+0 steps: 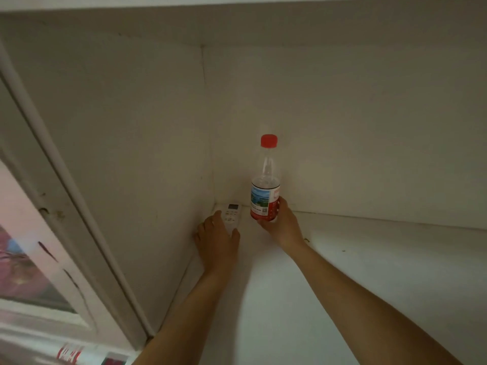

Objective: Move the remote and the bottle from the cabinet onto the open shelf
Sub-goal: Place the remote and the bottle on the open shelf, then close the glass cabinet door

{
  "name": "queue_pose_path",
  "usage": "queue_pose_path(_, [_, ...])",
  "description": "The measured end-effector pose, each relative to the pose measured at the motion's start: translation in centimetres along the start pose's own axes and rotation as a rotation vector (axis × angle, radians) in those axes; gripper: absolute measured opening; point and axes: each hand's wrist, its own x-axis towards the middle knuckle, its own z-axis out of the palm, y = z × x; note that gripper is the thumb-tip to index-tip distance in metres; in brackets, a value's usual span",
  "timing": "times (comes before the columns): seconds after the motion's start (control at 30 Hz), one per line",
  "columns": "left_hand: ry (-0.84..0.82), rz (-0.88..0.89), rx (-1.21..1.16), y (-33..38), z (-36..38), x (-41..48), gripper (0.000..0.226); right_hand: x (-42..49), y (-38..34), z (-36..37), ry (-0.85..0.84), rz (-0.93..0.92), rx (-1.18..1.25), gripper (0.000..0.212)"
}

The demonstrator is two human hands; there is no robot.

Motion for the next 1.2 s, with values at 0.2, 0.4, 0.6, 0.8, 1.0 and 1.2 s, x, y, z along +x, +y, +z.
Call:
queue_pose_path(0.2, [0.058, 0.190, -0.112, 0.9, -1.7, -1.4, 0.048, -1.1, 0.4, -2.1, -0.005, 0.028, -0.091, 0.072])
queue_pose_path(0.4, [0.060, 0.502, -0.229, 3.8, -3.3, -3.9, 0.042, -4.8, 0.1, -8.0, 0.093, -0.145, -0.350, 0.057])
queue_pose_path(0.6, [-0.051, 0.699, -0.398, 9.7, -3.0, -7.2, 0.038, -10.7, -0.4, -16.5, 0.270, -0.214, -0.591, 0.053])
queue_pose_path(0.8, [-0.260, 0.871, -0.542, 16.3, -0.9, -13.0, 0.027, -18.0, 0.6, -24.6, 0.487, -0.085, -0.692, 0.049])
queue_pose_path(1.0, [-0.381, 0.974, -0.611, 20.8, 0.7, -17.6, 0.027, -23.7, 0.9, -28.9, 0.615, 0.028, -0.726, 0.045])
queue_pose_path(1.2, [-0.504, 1.075, -0.694, 25.0, 1.8, -23.1, 0.027, -30.5, 1.1, -32.9, 0.763, 0.134, -0.818, 0.043])
